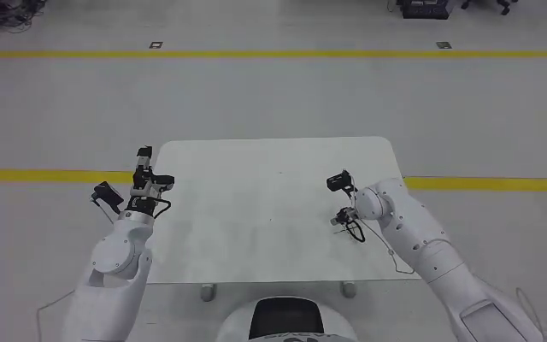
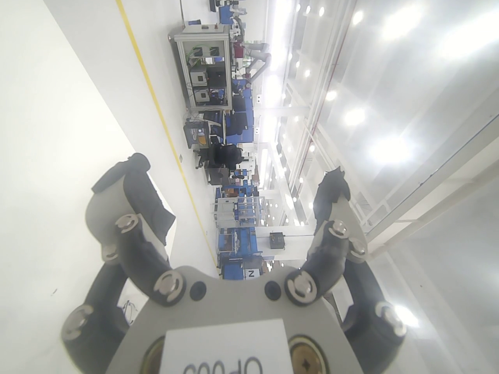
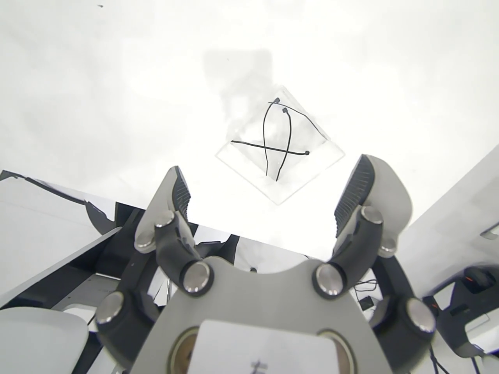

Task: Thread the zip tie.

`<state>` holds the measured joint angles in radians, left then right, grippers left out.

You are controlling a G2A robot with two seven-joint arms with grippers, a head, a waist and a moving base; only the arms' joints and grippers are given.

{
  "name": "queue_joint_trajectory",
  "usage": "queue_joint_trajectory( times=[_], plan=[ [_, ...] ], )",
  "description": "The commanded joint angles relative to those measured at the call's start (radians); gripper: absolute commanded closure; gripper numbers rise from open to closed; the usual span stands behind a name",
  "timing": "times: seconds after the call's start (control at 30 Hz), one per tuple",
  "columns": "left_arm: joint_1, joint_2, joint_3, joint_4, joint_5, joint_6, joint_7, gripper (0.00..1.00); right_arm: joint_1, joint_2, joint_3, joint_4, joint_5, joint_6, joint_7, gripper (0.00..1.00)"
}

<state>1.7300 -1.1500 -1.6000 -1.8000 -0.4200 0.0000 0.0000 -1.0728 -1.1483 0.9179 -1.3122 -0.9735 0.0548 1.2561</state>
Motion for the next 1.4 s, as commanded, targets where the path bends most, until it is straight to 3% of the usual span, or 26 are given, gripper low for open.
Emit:
queue_joint_trajectory(
  times=[0.0, 0.27, 0.43, 0.7, 0.97, 1.37],
  plan=[
    [0.000, 0.000, 0.000, 0.000, 0.000, 0.000, 0.000, 0.00, 0.006, -0.006, -0.015, 0.007, 0.004, -0.009, -0.009, 0.00],
    [0.000, 0.000, 0.000, 0.000, 0.000, 0.000, 0.000, 0.00, -0.001, -0.005, -0.016, 0.009, -0.008, -0.012, -0.037, 0.00],
    [0.000, 0.000, 0.000, 0.000, 0.000, 0.000, 0.000, 0.00, -0.015, 0.001, -0.008, -0.011, -0.031, -0.056, -0.025, 0.00],
    [0.000, 0.000, 0.000, 0.000, 0.000, 0.000, 0.000, 0.00, -0.015, 0.001, -0.008, -0.011, -0.031, -0.056, -0.025, 0.00],
    [0.000, 0.000, 0.000, 0.000, 0.000, 0.000, 0.000, 0.00, -0.047, 0.023, 0.045, -0.051, 0.008, -0.183, 0.024, 0.00],
    [0.000, 0.000, 0.000, 0.000, 0.000, 0.000, 0.000, 0.00, -0.049, 0.024, 0.046, -0.038, 0.014, -0.188, 0.028, 0.00]
  ],
)
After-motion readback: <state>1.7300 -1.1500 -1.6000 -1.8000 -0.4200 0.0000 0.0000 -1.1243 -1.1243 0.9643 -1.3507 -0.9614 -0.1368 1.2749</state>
